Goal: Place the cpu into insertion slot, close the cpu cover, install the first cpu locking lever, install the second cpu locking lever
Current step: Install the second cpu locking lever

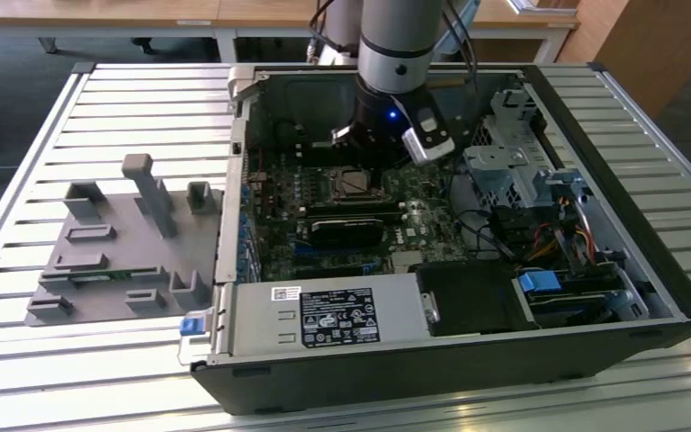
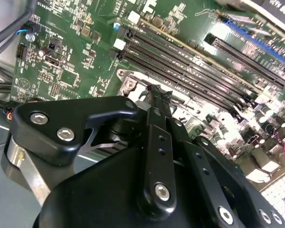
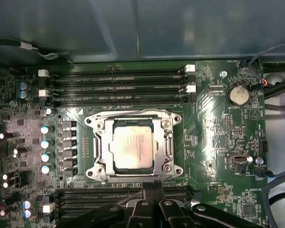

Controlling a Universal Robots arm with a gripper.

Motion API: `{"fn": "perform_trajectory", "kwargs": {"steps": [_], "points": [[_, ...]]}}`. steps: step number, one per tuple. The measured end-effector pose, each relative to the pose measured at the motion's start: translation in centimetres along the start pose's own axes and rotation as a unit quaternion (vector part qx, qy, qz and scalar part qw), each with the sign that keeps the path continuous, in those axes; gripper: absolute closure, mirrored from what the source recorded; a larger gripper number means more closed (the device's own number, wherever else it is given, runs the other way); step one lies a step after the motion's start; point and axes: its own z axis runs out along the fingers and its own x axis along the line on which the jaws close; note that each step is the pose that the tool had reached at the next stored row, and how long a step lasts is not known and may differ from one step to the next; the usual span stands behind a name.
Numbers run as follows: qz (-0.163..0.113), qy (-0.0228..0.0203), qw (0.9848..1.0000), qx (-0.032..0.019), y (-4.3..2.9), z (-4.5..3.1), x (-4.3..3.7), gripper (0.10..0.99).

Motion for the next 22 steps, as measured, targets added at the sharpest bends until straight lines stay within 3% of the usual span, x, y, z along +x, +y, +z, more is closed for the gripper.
{"fn": "perform_trajectory", "kwargs": {"steps": [6,16,20,22], "points": [[-0.002,0.0001,1.0,0.0,-0.55,0.0,0.26,0.98],[-0.002,0.0001,1.0,0.0,-0.76,0.07,2.72,0.98],[-0.002,0.0002,1.0,-0.0004,-0.82,0.26,3.12,0.98],[-0.002,0.0004,1.0,-0.0042,-0.87,0.41,3.16,0.98]]}}
